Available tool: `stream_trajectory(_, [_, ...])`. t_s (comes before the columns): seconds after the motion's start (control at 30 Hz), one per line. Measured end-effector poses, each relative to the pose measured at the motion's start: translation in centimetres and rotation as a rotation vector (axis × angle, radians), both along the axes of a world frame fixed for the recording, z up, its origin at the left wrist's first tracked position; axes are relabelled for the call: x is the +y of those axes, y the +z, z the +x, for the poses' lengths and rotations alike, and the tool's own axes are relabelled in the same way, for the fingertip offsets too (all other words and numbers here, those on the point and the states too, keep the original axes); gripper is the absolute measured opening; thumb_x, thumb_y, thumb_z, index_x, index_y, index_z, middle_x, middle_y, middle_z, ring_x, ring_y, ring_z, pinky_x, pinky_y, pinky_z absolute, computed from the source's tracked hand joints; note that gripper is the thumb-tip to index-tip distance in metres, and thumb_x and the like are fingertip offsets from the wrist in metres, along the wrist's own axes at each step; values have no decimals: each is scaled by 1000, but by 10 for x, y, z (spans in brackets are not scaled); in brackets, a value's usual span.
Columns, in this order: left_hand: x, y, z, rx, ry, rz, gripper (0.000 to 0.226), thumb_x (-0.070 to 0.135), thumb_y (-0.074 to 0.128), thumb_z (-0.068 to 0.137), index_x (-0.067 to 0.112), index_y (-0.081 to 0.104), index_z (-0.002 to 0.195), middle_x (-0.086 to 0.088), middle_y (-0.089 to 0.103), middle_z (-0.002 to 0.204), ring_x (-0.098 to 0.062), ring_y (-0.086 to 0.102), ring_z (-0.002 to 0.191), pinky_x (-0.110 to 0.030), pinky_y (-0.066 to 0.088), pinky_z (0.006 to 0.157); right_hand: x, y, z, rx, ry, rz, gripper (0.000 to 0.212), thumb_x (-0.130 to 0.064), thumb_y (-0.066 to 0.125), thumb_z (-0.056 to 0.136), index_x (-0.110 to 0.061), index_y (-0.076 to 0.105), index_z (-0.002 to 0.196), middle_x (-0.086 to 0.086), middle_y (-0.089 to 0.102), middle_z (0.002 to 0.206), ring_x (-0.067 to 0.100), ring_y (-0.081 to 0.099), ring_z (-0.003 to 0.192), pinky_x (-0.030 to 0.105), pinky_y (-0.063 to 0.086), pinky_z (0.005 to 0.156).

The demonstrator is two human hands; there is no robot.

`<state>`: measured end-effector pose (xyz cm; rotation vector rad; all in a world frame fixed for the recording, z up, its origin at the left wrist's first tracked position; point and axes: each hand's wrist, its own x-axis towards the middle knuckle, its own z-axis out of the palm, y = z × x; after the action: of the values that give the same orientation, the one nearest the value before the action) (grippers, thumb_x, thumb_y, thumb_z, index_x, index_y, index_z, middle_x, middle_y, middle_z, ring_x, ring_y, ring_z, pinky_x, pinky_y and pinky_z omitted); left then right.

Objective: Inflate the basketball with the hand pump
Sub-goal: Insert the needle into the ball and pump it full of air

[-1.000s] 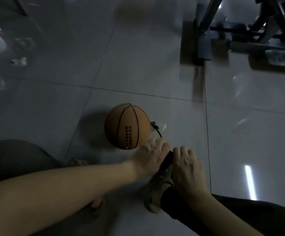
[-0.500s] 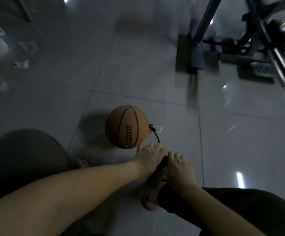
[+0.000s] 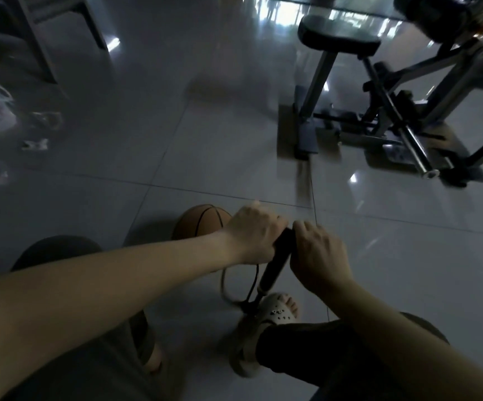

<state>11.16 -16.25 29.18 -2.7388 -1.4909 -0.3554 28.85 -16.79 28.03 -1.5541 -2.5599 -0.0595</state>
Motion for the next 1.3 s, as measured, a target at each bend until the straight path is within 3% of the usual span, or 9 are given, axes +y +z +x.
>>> stream_trajectory(0.17, [-24, -59, 11, -23, 5, -92, 39, 39, 23, 92, 15, 54, 93, -11, 62, 89, -26, 52, 69, -40, 46, 69, -36, -50, 5, -31, -65, -49, 8, -21, 51, 86, -19, 50, 94, -2, 45, 79, 12, 36, 61, 24, 33, 48])
stream_trajectory(0.23, [-25, -76, 9, -25, 47, -81, 33, 39, 32, 92, 14, 54, 93, -12, 62, 92, -28, 54, 75, -40, 45, 69, -33, -61, 1, -27, -60, -50, 9, -22, 48, 82, -18, 51, 90, -1, 45, 77, 12, 35, 59, 24, 31, 46])
stream_trajectory(0.33, [-20, -93, 9, -66, 86, -77, 27, 36, 35, 93, 15, 53, 94, -8, 58, 89, -27, 53, 75, -38, 40, 69, -23, -72, -1, -28, -50, -86, 10, -22, 42, 83, -18, 49, 89, 2, 47, 79, 15, 39, 61, 29, 41, 45])
stream_trajectory(0.53, [-16, -139, 12, -106, 152, -138, 10, 26, 57, 88, 19, 52, 93, -2, 54, 85, -21, 48, 72, -34, 43, 68, -13, -108, -4, -64, -56, -206, 10, -27, 48, 81, -19, 49, 88, 1, 44, 76, 15, 37, 60, 28, 37, 46])
stream_trajectory(0.67, [-8, -168, 14, -93, 189, -183, 11, 24, 58, 85, 20, 53, 93, -2, 54, 82, -21, 49, 70, -35, 43, 65, 0, -138, -8, -101, -70, -310, 11, -26, 53, 86, -19, 50, 94, 3, 46, 83, 16, 39, 65, 29, 41, 52])
stream_trajectory(0.83, [-7, -196, 19, 31, 222, -316, 16, 30, 53, 86, 21, 48, 98, -3, 53, 86, -21, 49, 73, -35, 42, 69, 2, -156, -7, -161, -64, -434, 19, -27, 46, 97, -19, 44, 115, 4, 45, 103, 18, 43, 83, 31, 48, 75])
stream_trajectory(1.13, [-12, -149, 18, 91, 180, -432, 17, 21, 47, 93, 18, 47, 110, -6, 57, 105, -25, 54, 94, -40, 42, 89, 1, -117, -5, -154, 8, -505, 30, -21, 56, 93, -17, 44, 121, 4, 49, 114, 20, 48, 99, 29, 43, 83])
stream_trajectory(1.2, [-19, -127, 16, 44, 164, -444, 15, 22, 49, 93, 19, 49, 108, -4, 59, 103, -25, 56, 94, -39, 41, 89, -2, -99, -2, -172, 62, -493, 27, -18, 54, 92, -18, 46, 118, 2, 48, 109, 16, 44, 92, 28, 41, 85])
stream_trajectory(1.3, [-9, -84, 12, -59, 174, -371, 13, 19, 52, 91, 17, 52, 104, -1, 57, 97, -22, 55, 87, -35, 40, 80, 3, -58, 0, -124, 56, -365, 17, -20, 50, 94, -19, 48, 111, -4, 42, 96, 14, 43, 83, 26, 37, 74])
